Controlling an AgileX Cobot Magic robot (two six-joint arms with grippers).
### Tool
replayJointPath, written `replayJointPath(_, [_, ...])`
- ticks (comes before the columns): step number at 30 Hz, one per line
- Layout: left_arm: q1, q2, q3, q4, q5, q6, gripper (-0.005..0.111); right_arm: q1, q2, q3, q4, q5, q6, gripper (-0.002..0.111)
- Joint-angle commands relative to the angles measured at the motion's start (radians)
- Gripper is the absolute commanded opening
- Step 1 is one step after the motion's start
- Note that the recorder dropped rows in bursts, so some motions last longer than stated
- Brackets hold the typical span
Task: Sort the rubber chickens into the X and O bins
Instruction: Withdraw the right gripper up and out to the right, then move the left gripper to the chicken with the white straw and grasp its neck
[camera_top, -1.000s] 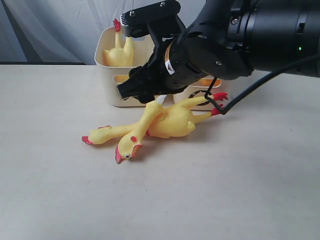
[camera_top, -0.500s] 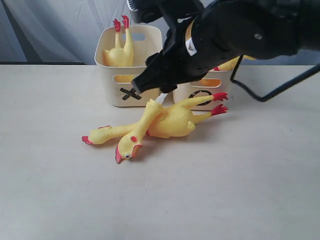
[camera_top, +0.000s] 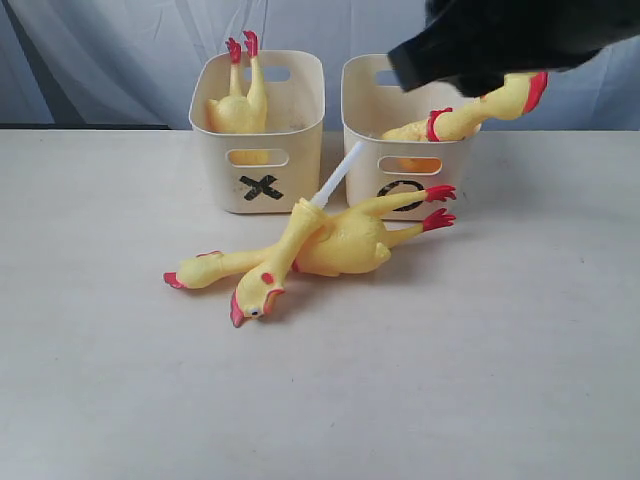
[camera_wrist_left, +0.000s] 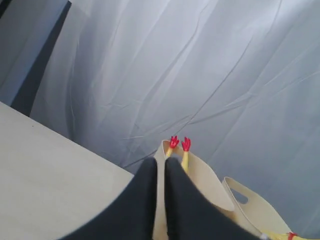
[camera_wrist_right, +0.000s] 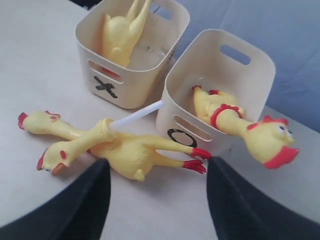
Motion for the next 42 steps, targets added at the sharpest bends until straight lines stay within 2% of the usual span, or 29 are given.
replayJointPath(1, [-0.002,0.046,-0.082,-0.022,0.087,0.033,0.028,0.000,-0.129,-0.001,-0.011,0.044,-0.003,0.054])
replayJointPath(4, [-0.002,0.103,-0.136,-0.167,0.141,0.133,0.050,0.000,-0.214,-0.001,-0.011,0.074,-0.015,0.054])
replayJointPath(6, [-0.002,0.162,-0.173,-0.330,0.193,0.283,0.059,0.000,-0.264,-0.001,-0.011,0.106,-0.022,0.054])
replayJointPath(7, [-0.002,0.190,-0.187,-0.404,0.222,0.360,0.060,0.000,-0.288,-0.001,-0.011,0.125,-0.026,0.054])
replayJointPath(11, [-0.002,0.368,-0.243,-0.815,0.391,0.859,0.060,0.000,-0.405,-0.001,-0.011,0.182,-0.036,0.054])
replayJointPath(14, [-0.002,0.510,-0.288,-0.960,0.507,1.147,0.060,0.000,-0.486,-0.001,-0.011,0.208,-0.036,0.054])
replayJointPath(17, [-0.002,0.664,-0.353,-0.930,0.573,1.254,0.060,0.000,-0.559,-0.001,-0.011,0.252,-0.040,0.054])
replayJointPath(20, [-0.002,0.801,-0.427,-0.863,0.620,1.284,0.060,0.000,-0.629,-0.001,-0.009,0.306,-0.055,0.054])
replayJointPath(26, [-0.002,1.043,-0.547,-0.774,0.698,1.389,0.060,0.000,-0.733,-0.001,-0.013,0.306,-0.081,0.054])
replayJointPath(28, [-0.020,1.101,-0.578,-0.756,0.691,1.437,0.060,0.000,-0.764,-0.001,-0.013,0.306,-0.081,0.054])
replayJointPath(31, [-0.088,1.185,-0.617,-0.701,0.657,1.492,0.060,0.000,-0.817,-0.001,-0.011,0.306,-0.081,0.054])
replayJointPath(34, [-0.176,1.279,-0.655,-0.624,0.567,1.488,0.060,0.000,-0.861,-0.001,-0.021,0.306,-0.081,0.054])
replayJointPath(38, [-0.288,1.398,-0.705,-0.617,0.436,1.488,0.060,0.000,-0.912,-0.001,-0.051,0.306,-0.084,0.054])
replayJointPath(42, [-0.356,1.508,-0.759,-0.615,0.356,1.488,0.060,0.000,-0.959,-0.001,-0.102,0.306,-0.085,0.054])
